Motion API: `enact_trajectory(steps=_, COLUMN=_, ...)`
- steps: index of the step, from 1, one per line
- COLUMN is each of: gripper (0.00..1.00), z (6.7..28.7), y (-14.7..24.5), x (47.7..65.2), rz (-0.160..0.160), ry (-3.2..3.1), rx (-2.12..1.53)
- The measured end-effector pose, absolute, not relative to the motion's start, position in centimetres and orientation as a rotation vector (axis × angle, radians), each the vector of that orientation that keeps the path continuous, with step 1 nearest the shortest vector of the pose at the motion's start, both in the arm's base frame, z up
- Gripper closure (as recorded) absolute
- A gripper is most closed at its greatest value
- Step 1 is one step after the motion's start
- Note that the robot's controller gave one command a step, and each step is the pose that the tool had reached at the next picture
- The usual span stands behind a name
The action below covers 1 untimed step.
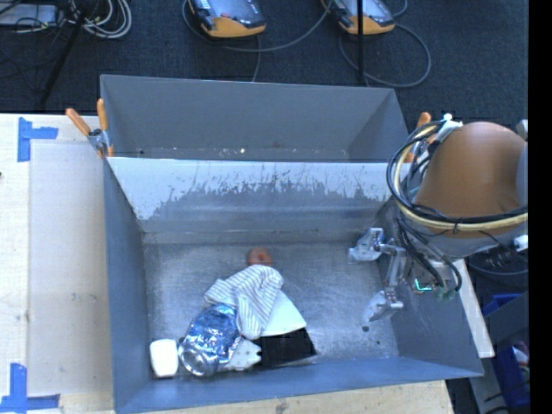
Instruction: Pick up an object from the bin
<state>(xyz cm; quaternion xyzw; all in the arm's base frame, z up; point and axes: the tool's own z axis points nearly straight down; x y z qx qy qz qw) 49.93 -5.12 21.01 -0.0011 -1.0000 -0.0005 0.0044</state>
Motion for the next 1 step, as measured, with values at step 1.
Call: enact_trajectory(steps=1, gripper=0.0, z=21.34, y=-5.1, x=50.09, rz=-0.001, ry=-3.14, rx=-0.001)
